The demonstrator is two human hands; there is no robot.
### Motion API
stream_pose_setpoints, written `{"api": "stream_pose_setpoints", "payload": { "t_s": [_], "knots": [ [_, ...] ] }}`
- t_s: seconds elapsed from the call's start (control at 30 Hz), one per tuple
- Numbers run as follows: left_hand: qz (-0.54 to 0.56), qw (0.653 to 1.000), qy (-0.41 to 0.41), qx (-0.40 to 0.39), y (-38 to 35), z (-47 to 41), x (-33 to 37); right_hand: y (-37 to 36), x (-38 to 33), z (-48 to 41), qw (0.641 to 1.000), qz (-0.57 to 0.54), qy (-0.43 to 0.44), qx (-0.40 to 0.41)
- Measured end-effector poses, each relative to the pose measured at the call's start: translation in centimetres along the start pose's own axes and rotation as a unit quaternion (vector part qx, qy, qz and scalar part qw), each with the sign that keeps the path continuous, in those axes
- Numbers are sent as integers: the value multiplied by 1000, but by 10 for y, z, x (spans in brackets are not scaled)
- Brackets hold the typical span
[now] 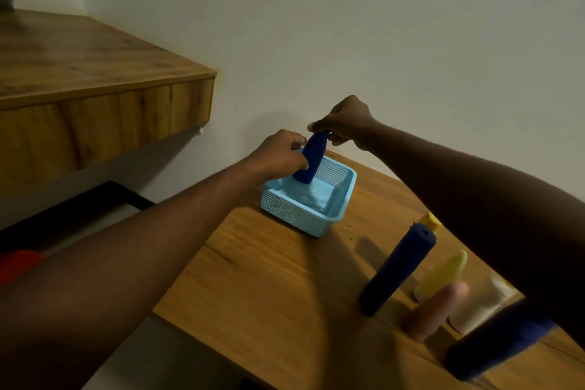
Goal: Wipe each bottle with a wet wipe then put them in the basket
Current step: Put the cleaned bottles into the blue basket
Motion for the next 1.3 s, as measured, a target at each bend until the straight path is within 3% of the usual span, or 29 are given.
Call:
{"api": "stream_pose_setpoints", "payload": {
  "t_s": [0.47,0.67,0.77,0.93,1.1,1.3],
  "knots": [
    [26,1000,-11,8,-1,13,23,23,-10,18,999,34,16,-7],
    [106,992,-40,63,-10,76,49,83,-19,96,984,65,105,-127],
    [149,987,-34,43,-36,120,58,100,-4,144,969,94,137,-182],
    [118,991,-54,17,-80,162,77,116,25,204,952,120,150,-240],
    [88,995,-52,15,-111,182,90,110,38,241,928,225,196,-224],
    [93,995,-30,36,-122,195,87,91,44,250,930,264,228,-114]
  ]
}}
Point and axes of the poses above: each hand's wrist, its own z-axis away from the middle knuckle, its own y-axis out of the back of the hand, x = y × z, the point moved 5 cm from there along -z, towards the middle knuckle, and after that the axes turned 12 degrees about z, right-handed, at the moved point
